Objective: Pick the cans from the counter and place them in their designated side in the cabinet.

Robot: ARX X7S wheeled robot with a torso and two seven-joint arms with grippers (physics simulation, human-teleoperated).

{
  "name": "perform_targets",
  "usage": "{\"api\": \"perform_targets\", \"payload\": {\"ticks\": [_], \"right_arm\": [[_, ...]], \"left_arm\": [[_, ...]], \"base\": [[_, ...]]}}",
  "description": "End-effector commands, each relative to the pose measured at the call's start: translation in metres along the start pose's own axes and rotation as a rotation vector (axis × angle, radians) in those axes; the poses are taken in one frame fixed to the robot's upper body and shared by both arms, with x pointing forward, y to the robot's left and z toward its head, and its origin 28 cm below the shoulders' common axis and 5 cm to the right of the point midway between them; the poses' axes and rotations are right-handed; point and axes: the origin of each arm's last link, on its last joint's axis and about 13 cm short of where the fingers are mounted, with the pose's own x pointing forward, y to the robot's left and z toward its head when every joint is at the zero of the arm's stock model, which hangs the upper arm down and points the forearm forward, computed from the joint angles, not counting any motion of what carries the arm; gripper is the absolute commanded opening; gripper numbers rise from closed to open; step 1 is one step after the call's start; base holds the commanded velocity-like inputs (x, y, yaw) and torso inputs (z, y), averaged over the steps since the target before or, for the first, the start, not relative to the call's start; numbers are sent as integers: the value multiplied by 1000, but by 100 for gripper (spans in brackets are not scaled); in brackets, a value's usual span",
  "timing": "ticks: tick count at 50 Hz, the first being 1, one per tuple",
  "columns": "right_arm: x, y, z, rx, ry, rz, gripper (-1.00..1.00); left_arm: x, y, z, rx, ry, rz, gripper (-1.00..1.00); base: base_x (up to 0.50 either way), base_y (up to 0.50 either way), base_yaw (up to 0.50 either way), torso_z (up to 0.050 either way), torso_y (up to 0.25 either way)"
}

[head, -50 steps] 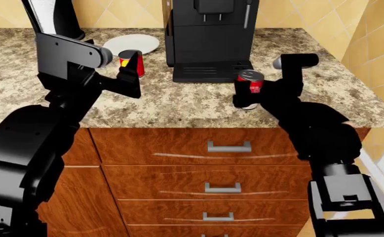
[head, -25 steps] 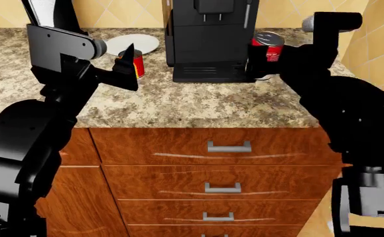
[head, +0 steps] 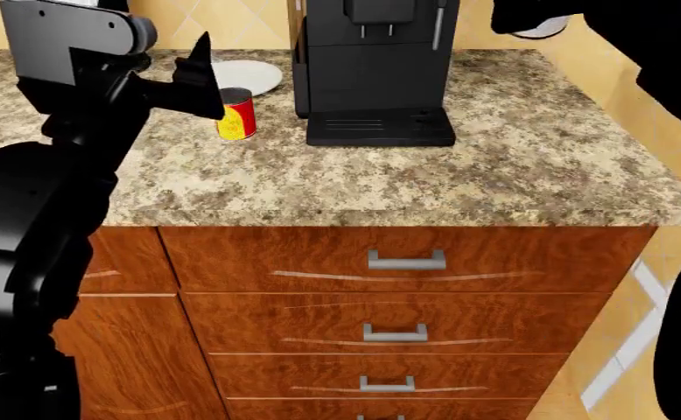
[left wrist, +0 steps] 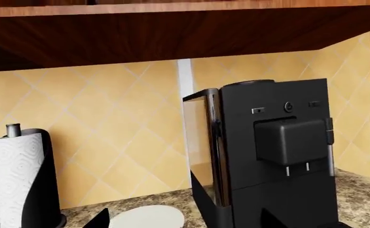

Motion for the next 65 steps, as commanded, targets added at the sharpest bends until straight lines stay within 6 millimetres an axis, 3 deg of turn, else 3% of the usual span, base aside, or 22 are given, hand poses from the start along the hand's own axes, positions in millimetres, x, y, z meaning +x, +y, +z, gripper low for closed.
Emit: {"api": "perform_targets", "payload": {"ticks": [1, 13, 31, 47, 56, 65], "right_arm": [[-10, -10, 66, -72, -76, -100, -100], [0, -26, 138, -51, -121, -137, -100], [18, -33, 190, -109, -179, -149, -100], [6, -29, 206, -146, -217, -178, -100], [6, -27, 204, -93, -207, -226, -100], [6, -25, 206, -95, -211, -228, -100]], "left_arm": [[13, 7, 16, -7, -30, 98, 100], [19, 20, 29, -6, -10, 146, 100], [31, 26, 40, -7, 26, 191, 100], [49, 40, 50, 4, 54, 199, 100], [58, 50, 60, 30, 67, 211, 100], [61, 70, 76, 66, 87, 183, 100]], "base": [[0, 0, 0, 0, 0], [0, 0, 0, 0, 0], [0, 0, 0, 42, 0], [0, 0, 0, 50, 0], [0, 0, 0, 50, 0], [0, 0, 0, 32, 0]]}}
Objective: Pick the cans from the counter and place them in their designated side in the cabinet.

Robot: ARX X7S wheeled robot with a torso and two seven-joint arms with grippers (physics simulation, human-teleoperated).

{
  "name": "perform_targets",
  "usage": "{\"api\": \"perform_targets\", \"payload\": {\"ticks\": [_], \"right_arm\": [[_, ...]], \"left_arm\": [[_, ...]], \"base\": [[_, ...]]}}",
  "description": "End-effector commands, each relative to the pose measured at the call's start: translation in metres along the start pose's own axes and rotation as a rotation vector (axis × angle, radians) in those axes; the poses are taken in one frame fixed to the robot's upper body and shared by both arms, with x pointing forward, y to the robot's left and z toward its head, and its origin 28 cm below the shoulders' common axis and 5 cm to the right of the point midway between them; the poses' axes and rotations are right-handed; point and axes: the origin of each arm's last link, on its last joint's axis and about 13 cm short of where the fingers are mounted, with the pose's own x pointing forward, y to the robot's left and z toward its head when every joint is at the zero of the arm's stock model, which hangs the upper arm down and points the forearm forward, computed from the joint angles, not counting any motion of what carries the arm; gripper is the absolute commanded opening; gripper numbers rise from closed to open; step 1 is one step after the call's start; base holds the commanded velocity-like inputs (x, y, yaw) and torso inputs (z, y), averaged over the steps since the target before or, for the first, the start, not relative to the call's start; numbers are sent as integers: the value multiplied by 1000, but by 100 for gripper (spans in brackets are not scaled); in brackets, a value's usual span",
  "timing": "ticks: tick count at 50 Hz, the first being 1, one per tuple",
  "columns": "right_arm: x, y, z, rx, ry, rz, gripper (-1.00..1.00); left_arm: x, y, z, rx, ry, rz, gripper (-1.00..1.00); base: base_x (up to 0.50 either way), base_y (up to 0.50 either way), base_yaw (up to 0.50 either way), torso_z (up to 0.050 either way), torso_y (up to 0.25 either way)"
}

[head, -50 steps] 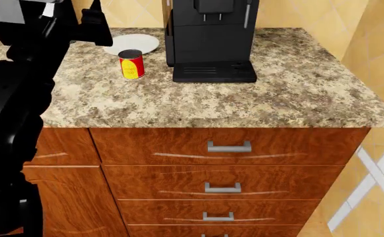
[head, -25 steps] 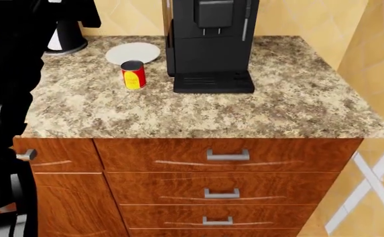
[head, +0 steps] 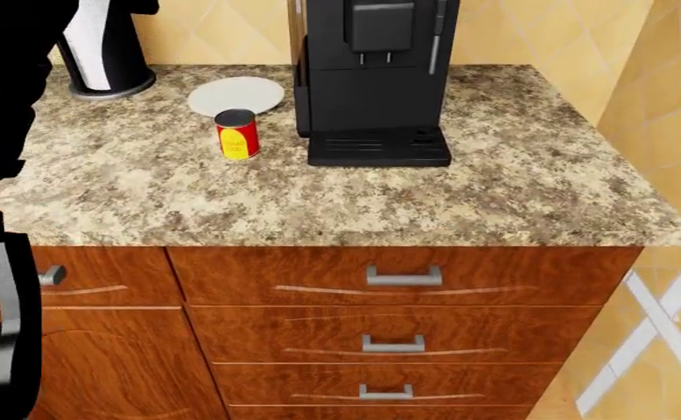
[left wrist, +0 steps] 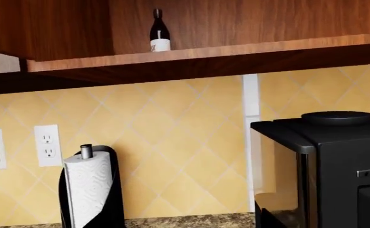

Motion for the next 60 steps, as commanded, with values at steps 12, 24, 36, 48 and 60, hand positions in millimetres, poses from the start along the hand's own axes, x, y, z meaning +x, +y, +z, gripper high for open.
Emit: {"api": "perform_targets", "payload": {"ticks": [12, 24, 36, 48, 60], "right_arm": [[-2, 2, 6, -7, -13, -12, -100], [-2, 2, 6, -7, -13, -12, -100], [-2, 2, 6, -7, -13, -12, -100], [-2, 2, 6, -7, -13, -12, -100], [-2, 2, 6, -7, -13, -12, -100]], "left_arm": [[-3, 58, 36, 52, 81, -78, 100], [-4, 63, 46, 69, 79, -70, 100], [0, 63, 46, 68, 73, -65, 100], [4, 64, 49, 67, 71, -58, 100], [4, 62, 62, 80, 78, -71, 100]], "base": [[0, 0, 0, 0, 0], [0, 0, 0, 0, 0], [372, 0, 0, 0, 0], [419, 0, 0, 0, 0], [419, 0, 0, 0, 2]]}}
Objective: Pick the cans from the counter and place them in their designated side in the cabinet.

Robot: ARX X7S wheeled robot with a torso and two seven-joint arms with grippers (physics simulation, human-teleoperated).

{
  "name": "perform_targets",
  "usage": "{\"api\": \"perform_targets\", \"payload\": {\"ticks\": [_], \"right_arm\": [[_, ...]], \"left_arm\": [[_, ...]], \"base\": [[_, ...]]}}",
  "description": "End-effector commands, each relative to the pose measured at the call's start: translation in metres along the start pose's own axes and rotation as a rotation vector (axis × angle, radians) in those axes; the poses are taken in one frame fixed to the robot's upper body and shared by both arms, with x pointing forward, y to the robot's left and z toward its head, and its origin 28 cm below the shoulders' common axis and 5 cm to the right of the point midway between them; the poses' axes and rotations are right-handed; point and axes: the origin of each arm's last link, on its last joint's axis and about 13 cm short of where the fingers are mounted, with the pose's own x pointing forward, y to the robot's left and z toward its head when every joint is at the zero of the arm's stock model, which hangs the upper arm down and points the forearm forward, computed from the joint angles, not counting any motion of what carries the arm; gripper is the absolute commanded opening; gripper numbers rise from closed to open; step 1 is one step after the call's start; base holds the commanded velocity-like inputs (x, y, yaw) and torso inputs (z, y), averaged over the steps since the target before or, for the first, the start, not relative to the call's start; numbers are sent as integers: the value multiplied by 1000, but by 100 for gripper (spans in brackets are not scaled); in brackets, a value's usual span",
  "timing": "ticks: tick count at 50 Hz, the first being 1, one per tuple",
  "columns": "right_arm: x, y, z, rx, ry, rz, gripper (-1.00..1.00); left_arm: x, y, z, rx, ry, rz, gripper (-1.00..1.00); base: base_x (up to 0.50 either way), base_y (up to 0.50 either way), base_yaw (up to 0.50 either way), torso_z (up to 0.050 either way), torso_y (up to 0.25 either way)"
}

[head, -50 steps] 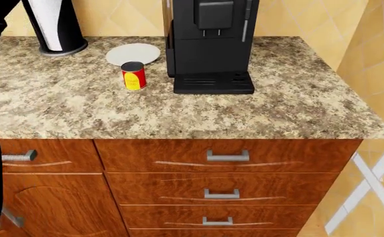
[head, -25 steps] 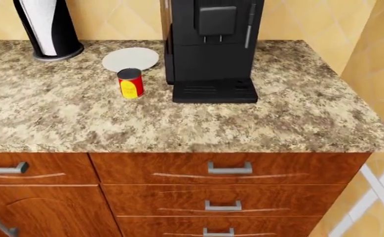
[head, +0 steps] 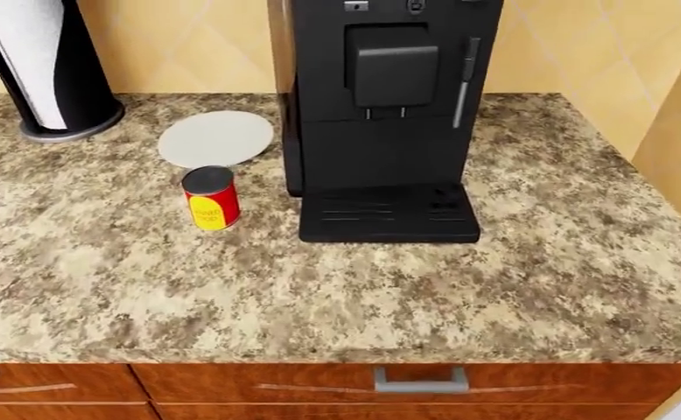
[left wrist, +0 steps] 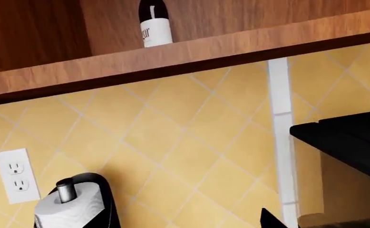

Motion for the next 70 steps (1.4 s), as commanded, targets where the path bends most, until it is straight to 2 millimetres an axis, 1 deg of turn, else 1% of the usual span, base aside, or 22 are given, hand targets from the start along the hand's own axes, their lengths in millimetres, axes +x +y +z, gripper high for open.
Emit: {"api": "perform_targets", "payload": {"ticks": [1, 10, 23, 37, 70], "right_arm": [[-1, -1, 3, -9, -15, 3, -100], [-1, -1, 3, -9, -15, 3, -100], [-1, -1, 3, -9, -15, 3, -100], [-1, -1, 3, -9, -15, 3, -100], [-1, -1, 3, -9, -15, 3, -100]], "left_arm": [[0, 1, 12, 8, -1, -4, 100], [0, 1, 16, 11, -6, 2, 100], [1, 1, 13, 5, -5, 3, 100], [-2, 1, 14, 4, -8, 5, 100], [-4, 2, 13, 11, -12, 26, 100]], "base": [[422, 0, 0, 0, 0], [420, 0, 0, 0, 1], [419, 0, 0, 0, 1], [419, 0, 0, 6, 3], [21, 3, -10, 13, 1]]}}
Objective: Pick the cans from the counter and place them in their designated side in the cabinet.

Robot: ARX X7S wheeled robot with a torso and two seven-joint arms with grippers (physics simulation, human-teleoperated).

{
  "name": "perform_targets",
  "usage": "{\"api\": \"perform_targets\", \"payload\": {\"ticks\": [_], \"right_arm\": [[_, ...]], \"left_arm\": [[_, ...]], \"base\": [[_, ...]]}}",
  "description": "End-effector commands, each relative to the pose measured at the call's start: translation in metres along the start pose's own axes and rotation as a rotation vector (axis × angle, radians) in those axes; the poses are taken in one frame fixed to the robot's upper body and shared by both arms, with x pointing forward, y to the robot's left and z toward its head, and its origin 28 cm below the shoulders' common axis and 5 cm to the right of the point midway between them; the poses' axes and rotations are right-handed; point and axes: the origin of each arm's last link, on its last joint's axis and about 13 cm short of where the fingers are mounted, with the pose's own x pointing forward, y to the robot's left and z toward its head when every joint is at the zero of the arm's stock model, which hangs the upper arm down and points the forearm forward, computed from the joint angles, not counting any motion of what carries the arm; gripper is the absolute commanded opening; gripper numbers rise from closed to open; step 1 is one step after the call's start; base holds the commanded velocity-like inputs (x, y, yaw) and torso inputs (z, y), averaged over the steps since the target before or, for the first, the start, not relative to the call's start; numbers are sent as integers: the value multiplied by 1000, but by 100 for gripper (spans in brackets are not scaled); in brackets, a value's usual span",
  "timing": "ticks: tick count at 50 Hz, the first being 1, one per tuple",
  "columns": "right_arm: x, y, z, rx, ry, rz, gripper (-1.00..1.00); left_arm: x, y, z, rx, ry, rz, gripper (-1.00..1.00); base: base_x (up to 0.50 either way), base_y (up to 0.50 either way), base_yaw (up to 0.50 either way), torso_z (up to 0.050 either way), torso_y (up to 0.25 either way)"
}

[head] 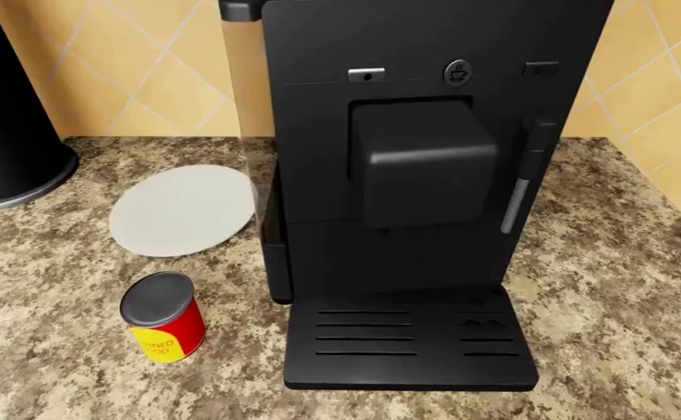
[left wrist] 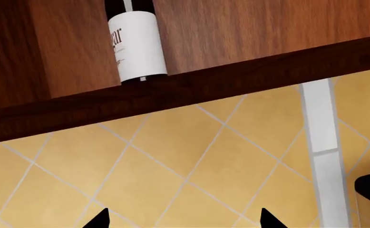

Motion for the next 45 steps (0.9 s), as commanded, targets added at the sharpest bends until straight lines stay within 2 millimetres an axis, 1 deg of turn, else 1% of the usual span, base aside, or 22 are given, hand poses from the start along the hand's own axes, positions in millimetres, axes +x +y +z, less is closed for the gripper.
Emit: {"api": "perform_targets", "payload": {"ticks": [1, 2, 21, 33, 45], "right_arm": [[-1, 0, 3, -7, -12, 6, -100], [-1, 0, 3, -7, -12, 6, 100], [-1, 0, 3, -7, -12, 6, 100], [-1, 0, 3, -7, -12, 6, 100], [-1, 0, 3, -7, -12, 6, 100]], "left_arm": [[11, -2, -1, -13, 73, 49, 100], [11, -2, 0, -13, 73, 50, 100], [7, 2, 6, -18, 65, 52, 100], [8, 1, 5, -20, 61, 48, 100], [9, 1, 3, -22, 57, 50, 100]], "base": [[25, 4, -14, 12, 0], [25, 4, -14, 12, 0], [0, 0, 0, 10, 0], [-9, 0, 0, 9, 0], [-389, -3, 0, 0, 0]]}}
